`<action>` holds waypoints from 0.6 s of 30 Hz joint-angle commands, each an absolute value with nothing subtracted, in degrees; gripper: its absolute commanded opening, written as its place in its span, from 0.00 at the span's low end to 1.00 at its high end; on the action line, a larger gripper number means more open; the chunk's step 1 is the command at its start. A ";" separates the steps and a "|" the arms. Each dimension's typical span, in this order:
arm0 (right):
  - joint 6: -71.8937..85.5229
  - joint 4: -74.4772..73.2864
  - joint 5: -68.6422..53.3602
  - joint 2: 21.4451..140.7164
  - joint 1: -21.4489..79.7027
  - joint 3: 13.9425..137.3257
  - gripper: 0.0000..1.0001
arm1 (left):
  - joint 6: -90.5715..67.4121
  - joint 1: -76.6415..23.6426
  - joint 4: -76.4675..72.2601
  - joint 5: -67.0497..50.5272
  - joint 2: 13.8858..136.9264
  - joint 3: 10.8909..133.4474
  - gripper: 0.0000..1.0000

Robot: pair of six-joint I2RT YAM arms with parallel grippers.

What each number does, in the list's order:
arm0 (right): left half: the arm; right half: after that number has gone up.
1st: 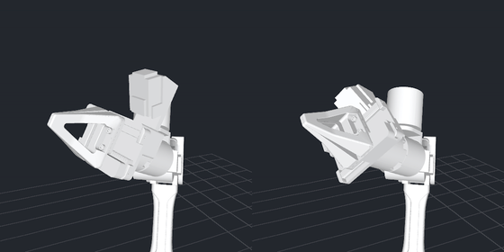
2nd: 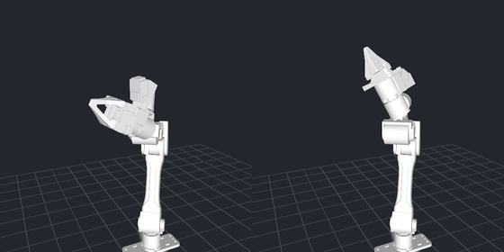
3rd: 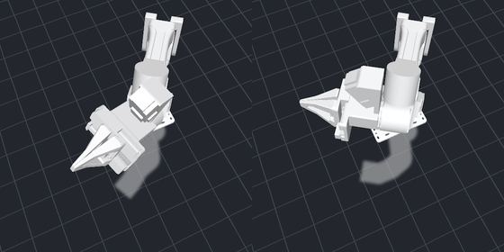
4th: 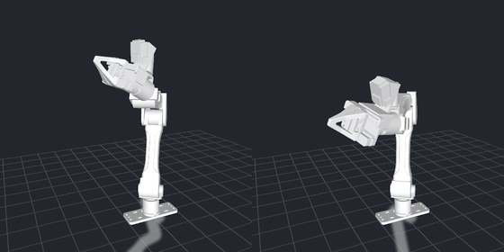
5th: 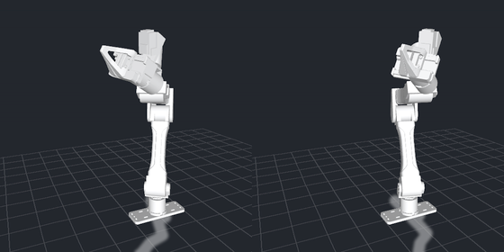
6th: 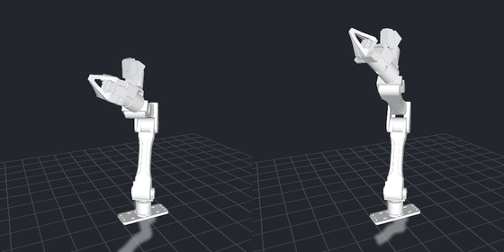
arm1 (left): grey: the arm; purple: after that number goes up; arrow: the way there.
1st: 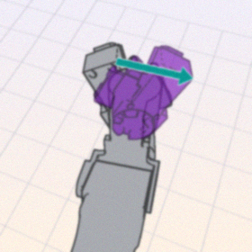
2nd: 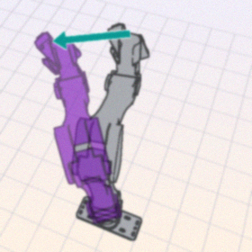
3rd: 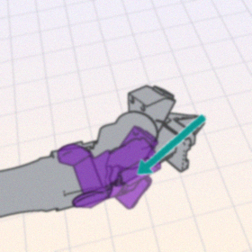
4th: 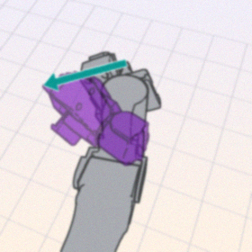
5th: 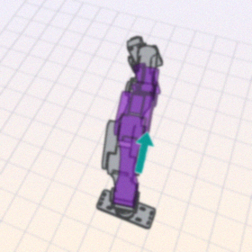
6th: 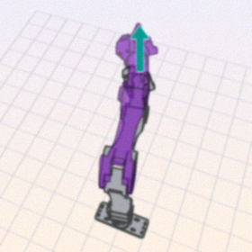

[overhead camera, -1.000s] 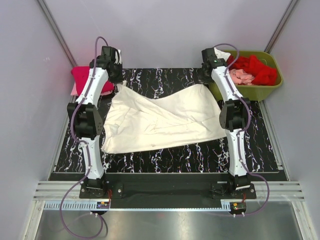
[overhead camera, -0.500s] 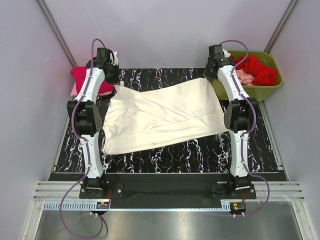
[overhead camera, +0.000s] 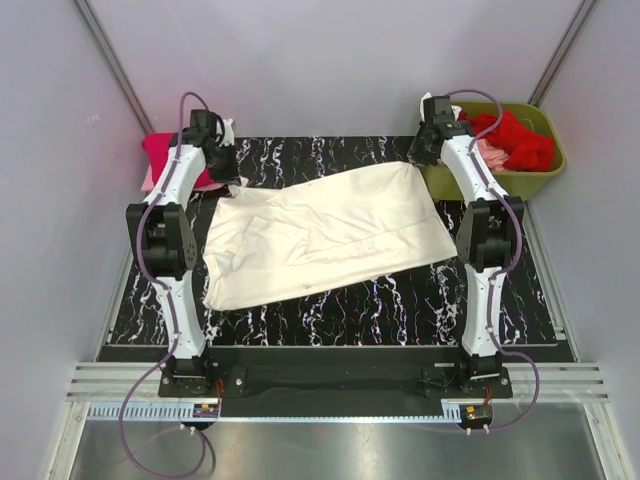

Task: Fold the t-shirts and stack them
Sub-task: Fold the tshirt

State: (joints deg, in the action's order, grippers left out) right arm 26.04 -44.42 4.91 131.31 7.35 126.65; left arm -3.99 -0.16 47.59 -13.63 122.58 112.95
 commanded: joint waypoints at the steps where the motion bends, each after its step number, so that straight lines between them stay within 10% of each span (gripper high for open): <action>1: 29.09 -42.02 7.65 123.24 3.17 120.52 0.00 | -2.55 -3.60 44.91 -12.93 114.62 110.31 0.08; 18: 30.76 -35.42 5.54 111.98 0.35 102.22 0.00 | -4.48 -7.12 43.51 -4.75 98.98 90.01 0.08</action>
State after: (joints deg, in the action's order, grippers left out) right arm 30.39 -38.63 0.75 115.28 3.57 104.31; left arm -4.14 -7.20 45.34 -7.44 103.74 92.05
